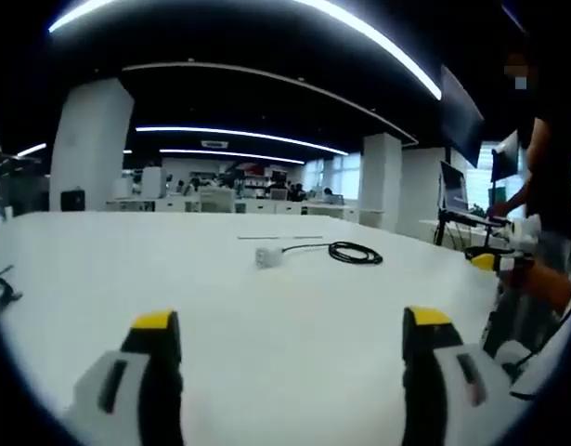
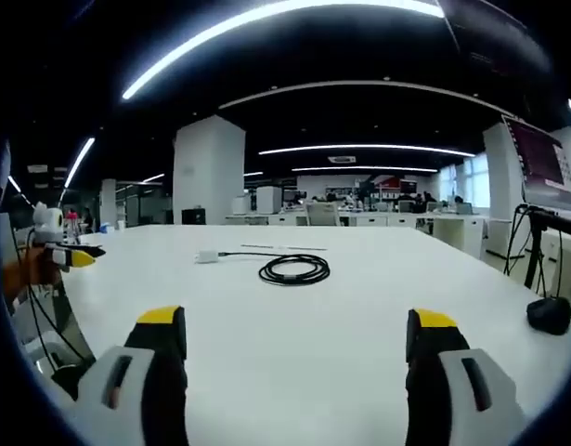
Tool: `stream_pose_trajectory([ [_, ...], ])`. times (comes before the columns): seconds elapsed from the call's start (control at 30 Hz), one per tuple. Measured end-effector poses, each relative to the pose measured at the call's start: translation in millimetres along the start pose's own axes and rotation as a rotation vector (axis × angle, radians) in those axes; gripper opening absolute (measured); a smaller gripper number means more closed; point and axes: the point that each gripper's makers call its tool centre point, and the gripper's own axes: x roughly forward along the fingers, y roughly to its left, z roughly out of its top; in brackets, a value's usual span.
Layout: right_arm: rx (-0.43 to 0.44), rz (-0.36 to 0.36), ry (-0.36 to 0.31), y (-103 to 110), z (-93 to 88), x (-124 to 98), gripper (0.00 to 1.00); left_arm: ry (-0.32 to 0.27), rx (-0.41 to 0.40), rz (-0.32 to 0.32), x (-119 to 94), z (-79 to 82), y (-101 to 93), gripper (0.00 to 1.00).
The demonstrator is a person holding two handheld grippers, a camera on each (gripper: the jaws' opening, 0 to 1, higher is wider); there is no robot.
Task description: Plug the desk Type‑C cable into the charger adapter.
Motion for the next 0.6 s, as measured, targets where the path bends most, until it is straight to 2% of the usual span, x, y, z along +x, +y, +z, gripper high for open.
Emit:
stream_pose_trajectory([
  [0.07,-0.001,-0.004,-0.002,-0.5,1.4,-1.1,1.00,0.032,0.011,0.013,-1.0,-5.6,0.9,1.00],
  [0.6,-0.035,-0.021,-0.003,-0.3,9.1,-8.7,1.00,0.018,-0.014,0.004,-6.8,-6.0,-2.9,1.00],
])
